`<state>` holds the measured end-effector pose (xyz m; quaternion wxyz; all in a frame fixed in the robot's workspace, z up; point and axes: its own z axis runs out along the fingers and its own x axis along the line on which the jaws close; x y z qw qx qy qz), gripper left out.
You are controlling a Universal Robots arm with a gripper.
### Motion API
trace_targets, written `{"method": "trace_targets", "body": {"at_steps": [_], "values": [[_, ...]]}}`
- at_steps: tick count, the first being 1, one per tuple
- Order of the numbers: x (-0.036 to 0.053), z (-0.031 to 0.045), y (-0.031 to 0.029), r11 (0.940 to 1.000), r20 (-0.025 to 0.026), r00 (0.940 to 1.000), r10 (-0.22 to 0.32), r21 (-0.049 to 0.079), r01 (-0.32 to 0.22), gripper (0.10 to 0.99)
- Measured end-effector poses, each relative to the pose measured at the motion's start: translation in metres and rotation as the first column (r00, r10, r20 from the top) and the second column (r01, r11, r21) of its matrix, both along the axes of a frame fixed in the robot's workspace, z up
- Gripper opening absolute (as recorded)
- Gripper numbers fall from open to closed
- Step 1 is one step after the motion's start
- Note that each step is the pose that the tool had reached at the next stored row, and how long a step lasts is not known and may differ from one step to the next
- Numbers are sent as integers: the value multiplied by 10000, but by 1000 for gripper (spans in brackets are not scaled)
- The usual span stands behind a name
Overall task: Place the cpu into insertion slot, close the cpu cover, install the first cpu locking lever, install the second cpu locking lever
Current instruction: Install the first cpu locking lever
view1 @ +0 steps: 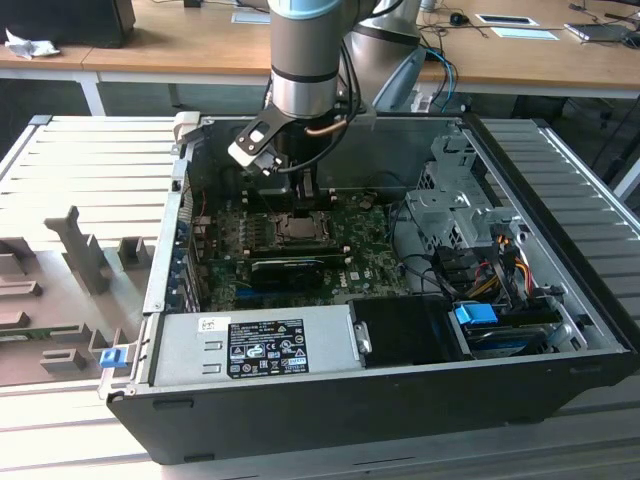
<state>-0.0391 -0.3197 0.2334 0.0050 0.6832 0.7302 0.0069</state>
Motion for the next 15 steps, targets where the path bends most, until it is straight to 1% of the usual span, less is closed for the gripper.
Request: {"method": "trace_targets", "body": {"at_steps": [4,8,9,13,15], "values": [[0,17,0,10000,-1,10000,-1,-2,1,106],[0,57,0,10000,-1,10000,0,-8,0,106],[0,94,0,10000,0,10000,-1,-20,1,106],[0,151,0,10000,0,10000,0,-31,0,106],[0,213,0,10000,0,10000,-1,-60,1,106]]}}
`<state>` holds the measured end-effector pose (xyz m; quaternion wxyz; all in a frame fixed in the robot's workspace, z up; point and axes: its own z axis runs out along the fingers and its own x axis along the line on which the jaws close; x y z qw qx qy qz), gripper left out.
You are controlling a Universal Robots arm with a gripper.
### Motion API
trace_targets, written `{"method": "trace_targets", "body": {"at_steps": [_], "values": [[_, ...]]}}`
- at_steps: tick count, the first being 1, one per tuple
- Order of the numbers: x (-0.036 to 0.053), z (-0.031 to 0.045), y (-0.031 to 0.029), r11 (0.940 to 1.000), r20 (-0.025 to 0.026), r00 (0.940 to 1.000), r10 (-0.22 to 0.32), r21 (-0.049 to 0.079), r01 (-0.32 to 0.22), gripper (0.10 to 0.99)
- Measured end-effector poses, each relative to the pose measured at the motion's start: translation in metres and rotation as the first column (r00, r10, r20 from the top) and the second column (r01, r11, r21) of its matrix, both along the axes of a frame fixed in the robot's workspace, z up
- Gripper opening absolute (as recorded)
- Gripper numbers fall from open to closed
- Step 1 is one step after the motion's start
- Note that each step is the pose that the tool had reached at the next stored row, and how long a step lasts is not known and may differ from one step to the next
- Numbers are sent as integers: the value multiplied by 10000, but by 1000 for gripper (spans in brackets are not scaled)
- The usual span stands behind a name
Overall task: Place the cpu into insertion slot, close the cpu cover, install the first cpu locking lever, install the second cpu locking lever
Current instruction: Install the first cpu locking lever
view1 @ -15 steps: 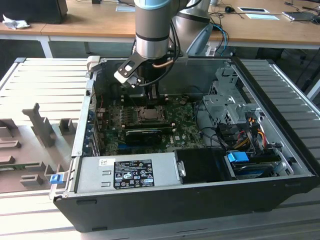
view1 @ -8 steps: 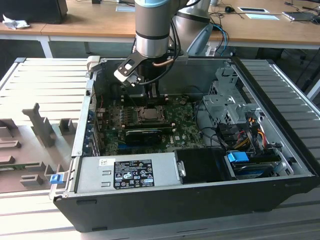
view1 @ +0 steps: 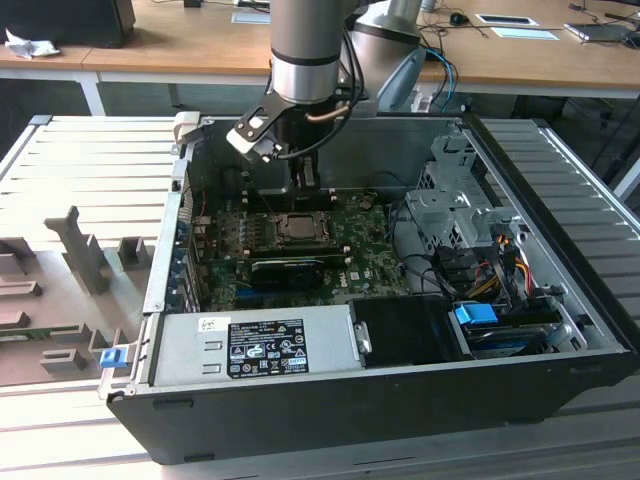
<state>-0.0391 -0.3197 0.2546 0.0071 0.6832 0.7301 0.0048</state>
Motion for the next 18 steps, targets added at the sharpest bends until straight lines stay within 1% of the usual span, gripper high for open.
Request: {"method": "trace_targets", "body": {"at_steps": [2,4,6,7,8,9,11,12,14,17,18], "values": [[0,65,0,10000,0,10000,0,-23,0,106],[0,154,0,10000,0,10000,0,-38,0,106],[0,217,0,10000,0,10000,0,-41,0,106],[0,254,0,10000,0,10000,0,-43,0,106],[0,308,0,10000,0,10000,0,-47,0,106],[0,336,0,10000,1,10000,0,-47,0,106],[0,349,-1,10000,2,10000,25,-44,-25,106],[0,349,-1,9999,1,9999,135,-46,-135,106],[0,350,-1,9981,0,9982,606,-48,-606,106],[-1,347,-1,9918,0,9918,1280,-48,-1280,106],[0,345,-1,9870,-1,9870,1606,-48,-1606,106]]}}
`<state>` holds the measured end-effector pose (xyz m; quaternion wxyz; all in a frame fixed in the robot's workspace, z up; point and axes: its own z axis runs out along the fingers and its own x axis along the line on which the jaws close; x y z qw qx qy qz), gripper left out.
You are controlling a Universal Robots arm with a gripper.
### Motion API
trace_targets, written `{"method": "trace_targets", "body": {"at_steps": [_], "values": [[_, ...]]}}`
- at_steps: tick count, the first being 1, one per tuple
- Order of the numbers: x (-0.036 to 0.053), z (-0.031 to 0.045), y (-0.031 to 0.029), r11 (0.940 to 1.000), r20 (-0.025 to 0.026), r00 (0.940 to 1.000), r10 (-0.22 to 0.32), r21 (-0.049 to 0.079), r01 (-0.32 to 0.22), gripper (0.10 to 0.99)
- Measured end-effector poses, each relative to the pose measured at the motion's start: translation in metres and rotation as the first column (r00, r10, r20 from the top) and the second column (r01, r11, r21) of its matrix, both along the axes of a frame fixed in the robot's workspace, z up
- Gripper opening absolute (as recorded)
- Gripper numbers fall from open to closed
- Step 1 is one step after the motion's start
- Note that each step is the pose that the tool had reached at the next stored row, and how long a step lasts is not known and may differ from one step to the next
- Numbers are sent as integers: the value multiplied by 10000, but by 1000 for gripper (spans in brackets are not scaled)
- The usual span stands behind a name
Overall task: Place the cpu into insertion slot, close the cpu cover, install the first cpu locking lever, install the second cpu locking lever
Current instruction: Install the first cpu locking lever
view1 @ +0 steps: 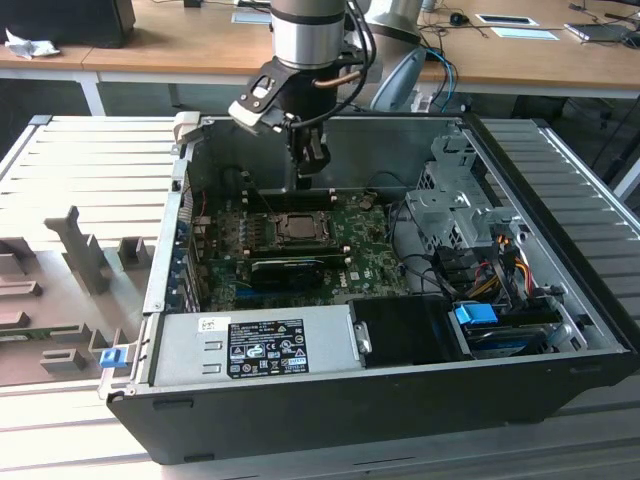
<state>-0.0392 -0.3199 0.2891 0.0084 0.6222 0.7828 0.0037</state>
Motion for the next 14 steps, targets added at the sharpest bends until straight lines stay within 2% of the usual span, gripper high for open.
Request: {"method": "trace_targets", "body": {"at_steps": [2,3,5,11,14], "values": [[0,-3,0,9997,1,9997,249,0,-249,106],[0,-5,0,9985,1,9985,550,1,-550,106],[0,-7,0,9934,1,9934,1149,1,-1149,106],[0,-8,0,9828,0,9828,1848,0,-1848,106],[0,-8,0,9751,1,9751,2217,1,-2217,106]]}}
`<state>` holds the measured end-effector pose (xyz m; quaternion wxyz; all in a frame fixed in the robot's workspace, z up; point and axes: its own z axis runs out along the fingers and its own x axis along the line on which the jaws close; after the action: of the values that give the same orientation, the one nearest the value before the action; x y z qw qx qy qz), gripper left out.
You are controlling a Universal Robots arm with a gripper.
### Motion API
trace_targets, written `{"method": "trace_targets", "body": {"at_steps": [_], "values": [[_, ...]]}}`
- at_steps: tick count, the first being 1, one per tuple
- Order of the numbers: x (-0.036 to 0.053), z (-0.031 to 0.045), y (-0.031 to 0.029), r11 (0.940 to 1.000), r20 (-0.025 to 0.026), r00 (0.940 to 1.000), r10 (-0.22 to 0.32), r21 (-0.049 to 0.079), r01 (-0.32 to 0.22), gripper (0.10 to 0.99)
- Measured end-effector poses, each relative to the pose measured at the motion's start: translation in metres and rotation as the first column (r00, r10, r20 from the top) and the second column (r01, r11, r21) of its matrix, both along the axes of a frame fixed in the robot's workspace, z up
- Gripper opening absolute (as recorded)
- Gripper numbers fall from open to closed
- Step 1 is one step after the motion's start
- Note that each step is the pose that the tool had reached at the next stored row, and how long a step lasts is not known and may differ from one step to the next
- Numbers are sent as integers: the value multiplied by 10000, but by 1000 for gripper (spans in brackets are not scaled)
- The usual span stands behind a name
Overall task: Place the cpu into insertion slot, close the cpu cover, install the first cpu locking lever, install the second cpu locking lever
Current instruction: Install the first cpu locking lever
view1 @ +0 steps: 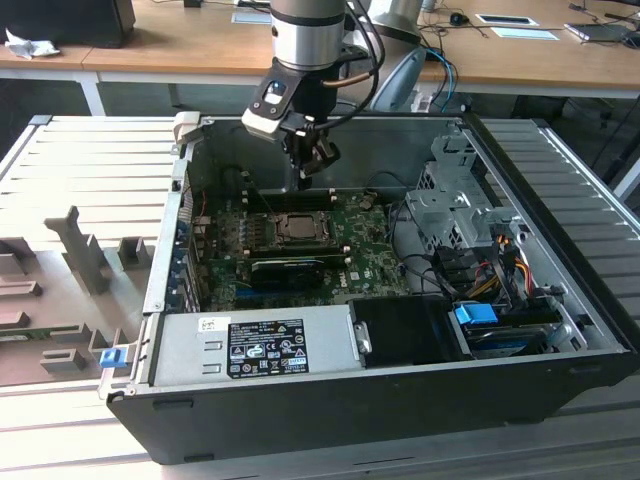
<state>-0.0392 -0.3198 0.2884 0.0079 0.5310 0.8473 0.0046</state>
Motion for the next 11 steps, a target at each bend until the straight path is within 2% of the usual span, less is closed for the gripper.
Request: {"method": "trace_targets", "body": {"at_steps": [3,9,11], "values": [[0,0,0,9993,0,9993,386,0,-386,106],[0,0,0,9908,0,9908,1351,0,-1351,106],[0,0,0,9886,-1,9886,1507,0,-1507,106]]}}
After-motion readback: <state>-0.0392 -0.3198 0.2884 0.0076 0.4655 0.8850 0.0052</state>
